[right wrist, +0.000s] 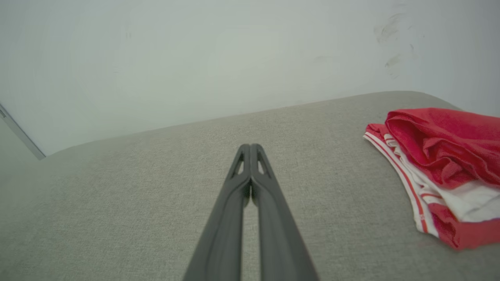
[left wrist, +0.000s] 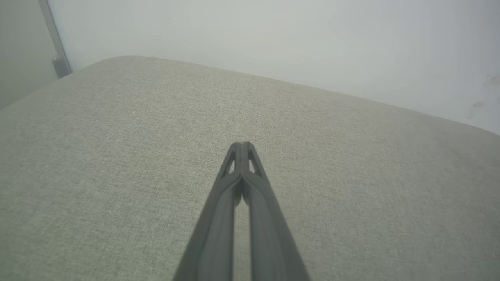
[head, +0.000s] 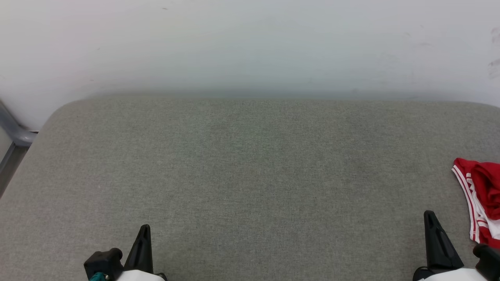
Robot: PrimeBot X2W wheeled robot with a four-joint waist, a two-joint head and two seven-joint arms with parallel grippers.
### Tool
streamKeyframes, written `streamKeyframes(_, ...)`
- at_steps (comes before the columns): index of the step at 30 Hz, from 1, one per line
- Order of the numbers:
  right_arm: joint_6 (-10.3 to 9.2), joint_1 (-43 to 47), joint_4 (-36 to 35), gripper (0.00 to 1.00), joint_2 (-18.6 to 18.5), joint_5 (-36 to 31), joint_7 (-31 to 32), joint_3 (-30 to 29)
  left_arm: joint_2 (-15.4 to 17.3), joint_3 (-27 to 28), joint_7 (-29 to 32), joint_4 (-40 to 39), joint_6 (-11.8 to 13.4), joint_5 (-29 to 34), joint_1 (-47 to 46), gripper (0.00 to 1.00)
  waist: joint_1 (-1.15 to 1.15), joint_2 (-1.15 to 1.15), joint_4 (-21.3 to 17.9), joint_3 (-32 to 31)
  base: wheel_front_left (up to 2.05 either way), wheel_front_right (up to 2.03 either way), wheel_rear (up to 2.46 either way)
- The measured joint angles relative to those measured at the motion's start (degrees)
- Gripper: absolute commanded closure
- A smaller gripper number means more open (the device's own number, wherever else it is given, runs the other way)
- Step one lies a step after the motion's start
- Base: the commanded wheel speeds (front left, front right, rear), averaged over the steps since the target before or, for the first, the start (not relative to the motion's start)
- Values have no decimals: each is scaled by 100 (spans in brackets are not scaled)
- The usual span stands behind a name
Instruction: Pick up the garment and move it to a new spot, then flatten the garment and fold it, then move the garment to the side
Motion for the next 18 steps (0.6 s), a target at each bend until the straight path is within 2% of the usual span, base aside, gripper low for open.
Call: streamKeyframes(18, 0, -258, 203, 100, 4, 1839, 450, 1, -2, 125, 423, 40, -129, -1859, -215, 100, 1, 0, -41, 13, 0, 0, 0)
